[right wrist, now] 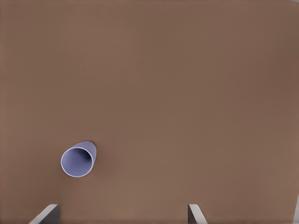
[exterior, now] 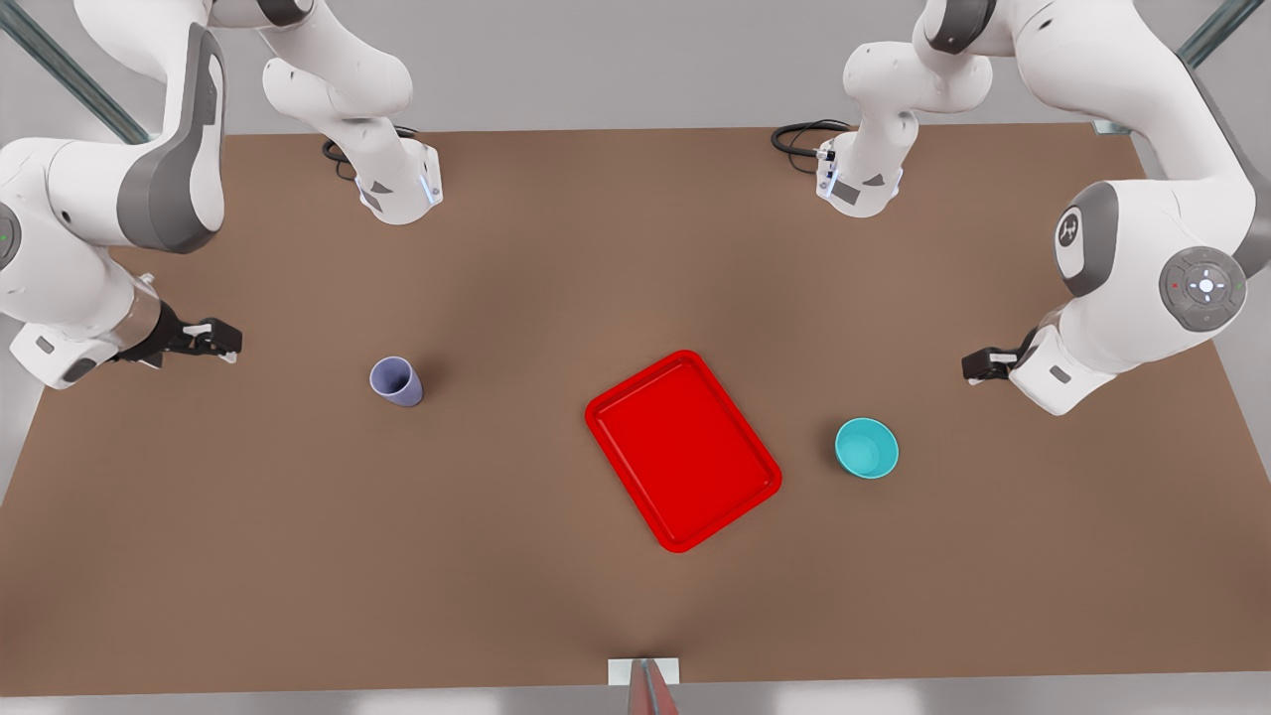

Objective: Place the bowl on the tray with the left arm and the cup on the tray with the right arm

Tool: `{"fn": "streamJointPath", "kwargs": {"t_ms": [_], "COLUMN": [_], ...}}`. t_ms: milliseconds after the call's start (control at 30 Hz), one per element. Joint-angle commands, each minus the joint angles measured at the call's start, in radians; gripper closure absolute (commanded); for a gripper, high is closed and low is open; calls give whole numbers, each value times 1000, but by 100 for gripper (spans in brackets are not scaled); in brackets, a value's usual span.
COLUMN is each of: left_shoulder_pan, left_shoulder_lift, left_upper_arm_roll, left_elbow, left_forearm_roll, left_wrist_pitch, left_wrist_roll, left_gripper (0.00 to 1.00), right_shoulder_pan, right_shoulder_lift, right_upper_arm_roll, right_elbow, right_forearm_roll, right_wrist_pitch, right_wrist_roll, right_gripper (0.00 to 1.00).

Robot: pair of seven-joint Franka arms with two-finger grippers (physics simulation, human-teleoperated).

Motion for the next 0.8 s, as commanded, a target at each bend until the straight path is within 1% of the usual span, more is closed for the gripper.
{"fn": "streamJointPath", "kwargs": {"t_ms": [0, 67, 100, 133, 200, 267, 300, 333, 367, 400, 433, 467, 500, 533, 600, 667, 700, 733, 767], "left_shoulder_pan": [0, 2, 8, 12, 18, 18, 18, 20, 18, 18, 15, 12, 9, 5, 0, -12, -14, -14, -14], "left_shoulder_lift": [0, 56, 87, 109, 115, 130, 156, 185, 202, 208, 225, 248, 270, 296, 334, 353, 354, 359, 359], "left_upper_arm_roll": [0, 0, 6, 32, 83, 114, 126, 129, 130, 132, 130, 127, 124, 121, 117, 112, 112, 112, 112], "left_elbow": [0, -12, -32, -81, -251, -356, -374, -377, -382, -426, -437, -437, -439, -437, -439, -437, -439, -437, -437], "left_forearm_roll": [2, -35, -128, -194, -314, -433, -456, -461, -467, -498, -502, -504, -507, -525, -529, -529, -535, -536, -542], "left_wrist_pitch": [0, 27, 87, 162, 331, 452, 482, 509, 522, 564, 583, 594, 601, 611, 624, 624, 624, 626, 624], "left_wrist_roll": [-2, -5, -2, 23, 228, 405, 468, 512, 523, 554, 560, 560, 561, 575, 575, 575, 575, 574, 572], "left_gripper": [0, 0, 0, 0, 0, 0, 0, 0, 0, 0, 0, 0, 0, 0, 0, 0, 9, 37, 52], "right_shoulder_pan": [-1, 1, 1, -1, 1, 1, 5, 19, 54, 65, 77, 77, 76, 76, 70, 62, 62, 62, 62], "right_shoulder_lift": [0, 1, 1, 5, 6, 14, 29, 61, 100, 143, 146, 129, 75, 35, -28, -28, -17, 0, 8], "right_upper_arm_roll": [0, 0, 0, 0, 0, 0, 1, 5, 8, 9, 12, 26, 38, 40, 38, 38, 38, 38, 38], "right_elbow": [0, 0, 0, 0, -2, -15, -61, -107, -133, -143, -187, -245, -342, -413, -574, -621, -643, -657, -655], "right_forearm_roll": [0, 0, 0, 0, 0, 2, 14, 81, 83, 103, 103, 103, 101, 101, 101, 101, 101, 101, 101], "right_wrist_pitch": [0, 2, 0, 0, 0, -2, 15, 57, 107, 136, 198, 242, 310, 334, 446, 460, 488, 512, 514], "right_wrist_roll": [0, 0, -1, -1, 0, -1, 0, 5, 9, 9, 9, 9, 8, 8, 5, 3, 3, 3, 3], "right_gripper": [0, 0, 0, 0, 0, 0, 0, 0, 0, 0, 0, 0, 0, 0, 0, 0, 0, 0, 0]}}
